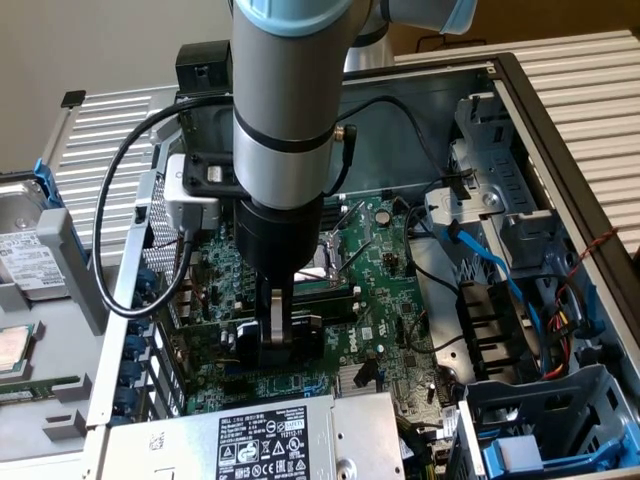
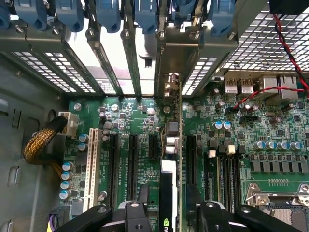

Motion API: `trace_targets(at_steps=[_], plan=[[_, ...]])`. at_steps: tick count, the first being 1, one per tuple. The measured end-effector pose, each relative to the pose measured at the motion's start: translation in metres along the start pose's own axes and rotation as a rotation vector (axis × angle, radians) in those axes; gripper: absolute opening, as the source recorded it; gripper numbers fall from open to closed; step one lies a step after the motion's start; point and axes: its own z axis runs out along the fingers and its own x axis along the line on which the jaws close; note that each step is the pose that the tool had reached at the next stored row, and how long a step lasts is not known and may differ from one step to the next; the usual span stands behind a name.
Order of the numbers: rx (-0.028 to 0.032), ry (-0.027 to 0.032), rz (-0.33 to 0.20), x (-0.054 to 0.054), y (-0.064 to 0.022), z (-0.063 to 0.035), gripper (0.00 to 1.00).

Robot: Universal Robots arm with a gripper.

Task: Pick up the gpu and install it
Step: 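Insert the gpu into the slot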

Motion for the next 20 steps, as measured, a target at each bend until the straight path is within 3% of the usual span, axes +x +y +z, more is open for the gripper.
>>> trace_targets(at_steps=[1,6,15,20], plan=[[-0.0001,0.0001,0.000,0.000,0.0000,-0.0001,0.49],[-0.0002,0.0002,0.000,0.000,0.0010,-0.0052,0.49],[-0.0001,0.0001,0.000,-0.001,0.0079,-0.0402,0.49],[0.0000,-0.0001,0.000,-0.001,0.0090,-0.0457,0.49]])
